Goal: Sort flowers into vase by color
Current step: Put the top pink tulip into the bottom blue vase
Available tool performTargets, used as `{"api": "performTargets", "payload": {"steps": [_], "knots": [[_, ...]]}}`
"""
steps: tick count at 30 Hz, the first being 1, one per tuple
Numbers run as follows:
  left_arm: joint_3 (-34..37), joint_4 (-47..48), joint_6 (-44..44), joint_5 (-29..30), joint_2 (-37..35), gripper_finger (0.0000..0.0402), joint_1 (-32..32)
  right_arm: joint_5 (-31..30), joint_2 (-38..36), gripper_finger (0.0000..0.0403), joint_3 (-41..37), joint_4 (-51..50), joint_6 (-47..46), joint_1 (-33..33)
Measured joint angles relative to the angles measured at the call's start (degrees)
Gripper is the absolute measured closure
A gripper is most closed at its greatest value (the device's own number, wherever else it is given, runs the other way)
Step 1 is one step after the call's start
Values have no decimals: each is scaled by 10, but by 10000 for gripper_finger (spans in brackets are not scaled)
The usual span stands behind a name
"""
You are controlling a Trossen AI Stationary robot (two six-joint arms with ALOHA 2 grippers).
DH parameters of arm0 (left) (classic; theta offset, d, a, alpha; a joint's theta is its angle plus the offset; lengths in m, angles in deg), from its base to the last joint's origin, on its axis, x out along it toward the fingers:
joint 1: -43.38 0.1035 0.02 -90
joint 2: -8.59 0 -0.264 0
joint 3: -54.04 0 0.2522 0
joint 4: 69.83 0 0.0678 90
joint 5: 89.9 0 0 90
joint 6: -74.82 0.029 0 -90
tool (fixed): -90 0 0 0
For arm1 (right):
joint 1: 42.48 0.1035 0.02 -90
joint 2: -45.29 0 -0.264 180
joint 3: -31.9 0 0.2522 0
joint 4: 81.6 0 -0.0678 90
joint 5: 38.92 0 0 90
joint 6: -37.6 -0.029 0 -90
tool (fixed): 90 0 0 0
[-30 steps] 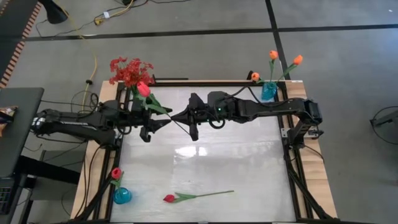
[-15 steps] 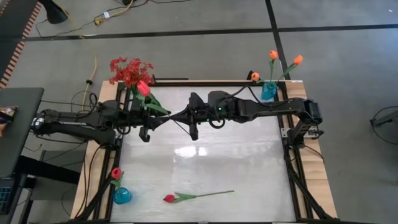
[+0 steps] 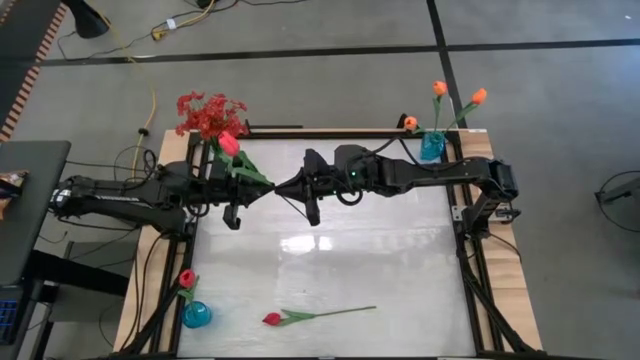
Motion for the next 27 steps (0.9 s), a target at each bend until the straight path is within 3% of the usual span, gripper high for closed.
{"api": "performTargets", "payload": {"steps": [7, 12, 18, 23, 27], "knots": [[0, 1, 10, 0, -1, 401, 0, 16, 0, 308, 0, -3, 14, 0], [0, 19, 24, -4, -23, 401, 0, 20, -1, 240, 0, -3, 20, -2], [0, 125, 8, -13, -98, 401, 1, 21, -1, 167, 0, -6, 20, -8], [0, 223, -35, -61, -179, 401, 1, 21, -1, 153, 0, -5, 20, -8], [0, 296, -68, -147, -247, 401, 1, 19, -1, 154, 0, -4, 20, -8]]}}
